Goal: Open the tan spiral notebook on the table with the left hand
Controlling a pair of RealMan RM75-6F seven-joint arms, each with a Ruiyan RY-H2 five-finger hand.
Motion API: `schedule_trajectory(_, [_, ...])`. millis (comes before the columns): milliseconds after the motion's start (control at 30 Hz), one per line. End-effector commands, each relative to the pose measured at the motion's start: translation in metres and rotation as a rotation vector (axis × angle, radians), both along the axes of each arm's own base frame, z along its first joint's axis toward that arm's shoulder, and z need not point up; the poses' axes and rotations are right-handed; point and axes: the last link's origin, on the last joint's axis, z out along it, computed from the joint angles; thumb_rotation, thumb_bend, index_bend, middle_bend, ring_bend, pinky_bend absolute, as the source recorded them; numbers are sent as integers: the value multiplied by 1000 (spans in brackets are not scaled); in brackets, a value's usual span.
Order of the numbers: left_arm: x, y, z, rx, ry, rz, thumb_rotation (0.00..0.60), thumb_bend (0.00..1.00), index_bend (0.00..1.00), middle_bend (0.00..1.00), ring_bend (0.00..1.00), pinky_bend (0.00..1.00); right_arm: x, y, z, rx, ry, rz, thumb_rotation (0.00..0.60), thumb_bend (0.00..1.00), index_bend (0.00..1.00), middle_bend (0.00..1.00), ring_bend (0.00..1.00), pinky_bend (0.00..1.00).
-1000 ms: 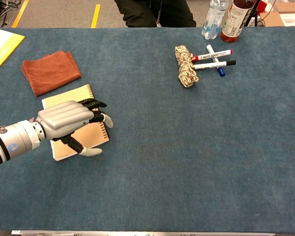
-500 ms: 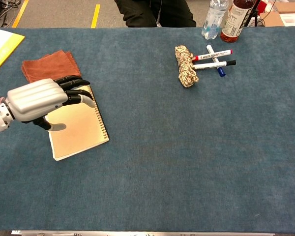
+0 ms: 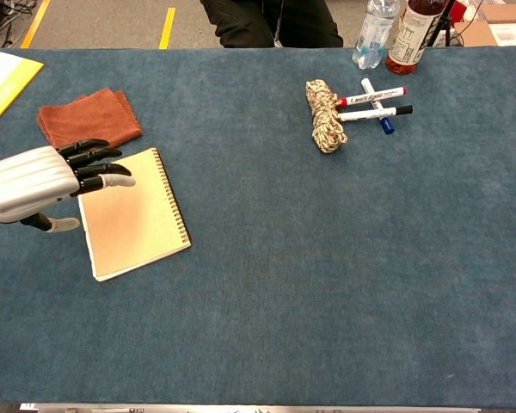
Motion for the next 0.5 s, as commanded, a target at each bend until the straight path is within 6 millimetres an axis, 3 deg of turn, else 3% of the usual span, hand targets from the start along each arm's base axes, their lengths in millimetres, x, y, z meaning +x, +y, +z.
schedule_trajectory(33, [-9, -7, -8, -18, -10, -13, 600, 203, 111, 137, 5, 0, 1, 0, -1, 2, 1, 0, 600, 186, 258, 242, 151, 280])
schedule_trajectory(500, [-29, 1, -19, -18, 11, 13, 600, 203, 114, 137, 5, 0, 5, 4, -2, -5, 12, -10, 600, 186, 258, 242, 150, 280])
